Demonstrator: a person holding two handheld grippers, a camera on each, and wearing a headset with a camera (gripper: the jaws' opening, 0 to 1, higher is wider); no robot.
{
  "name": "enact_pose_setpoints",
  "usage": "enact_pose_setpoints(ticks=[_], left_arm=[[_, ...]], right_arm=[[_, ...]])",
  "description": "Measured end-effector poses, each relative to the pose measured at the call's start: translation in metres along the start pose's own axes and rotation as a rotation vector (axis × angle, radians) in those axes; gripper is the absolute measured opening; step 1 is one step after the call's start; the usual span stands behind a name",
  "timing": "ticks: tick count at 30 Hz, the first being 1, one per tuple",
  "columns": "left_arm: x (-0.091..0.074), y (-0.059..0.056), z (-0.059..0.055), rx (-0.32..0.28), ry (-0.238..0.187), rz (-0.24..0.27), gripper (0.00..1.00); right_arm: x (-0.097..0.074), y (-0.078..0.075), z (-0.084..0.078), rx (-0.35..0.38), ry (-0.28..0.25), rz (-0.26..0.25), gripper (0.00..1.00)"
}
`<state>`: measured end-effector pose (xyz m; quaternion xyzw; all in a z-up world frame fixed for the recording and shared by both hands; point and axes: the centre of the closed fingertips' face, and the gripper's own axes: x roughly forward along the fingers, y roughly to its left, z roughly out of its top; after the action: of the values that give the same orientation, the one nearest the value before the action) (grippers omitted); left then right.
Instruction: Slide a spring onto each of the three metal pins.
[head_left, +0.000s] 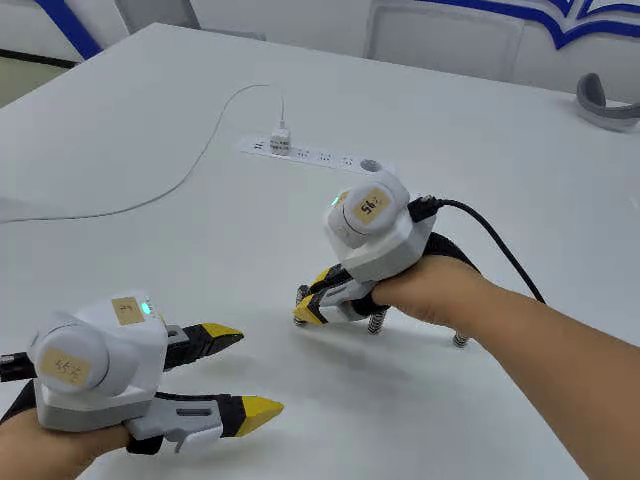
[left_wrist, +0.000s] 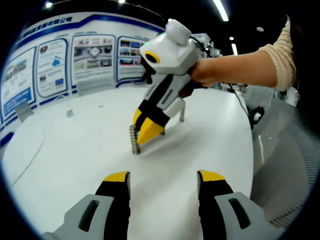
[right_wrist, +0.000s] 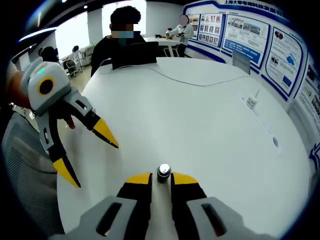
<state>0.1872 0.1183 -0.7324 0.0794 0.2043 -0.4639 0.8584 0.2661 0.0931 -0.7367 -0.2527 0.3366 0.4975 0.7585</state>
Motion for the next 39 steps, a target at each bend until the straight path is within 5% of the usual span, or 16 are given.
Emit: enact_pose_setpoints(ticks=[24,39], left_arm=[[0.002,-0.002,0.006,-0.004,-0.014,-0.005,0.59],[0.003,-0.003,0.007,-0.018,-0.019,-0.011,0.63]], right_arm=[[-0.039,0.017,-0.01,0.017,-0.078,-0.045,0.21],[-0.065,0.024,-0.035,0.041,-0.097,-0.087,0.22]])
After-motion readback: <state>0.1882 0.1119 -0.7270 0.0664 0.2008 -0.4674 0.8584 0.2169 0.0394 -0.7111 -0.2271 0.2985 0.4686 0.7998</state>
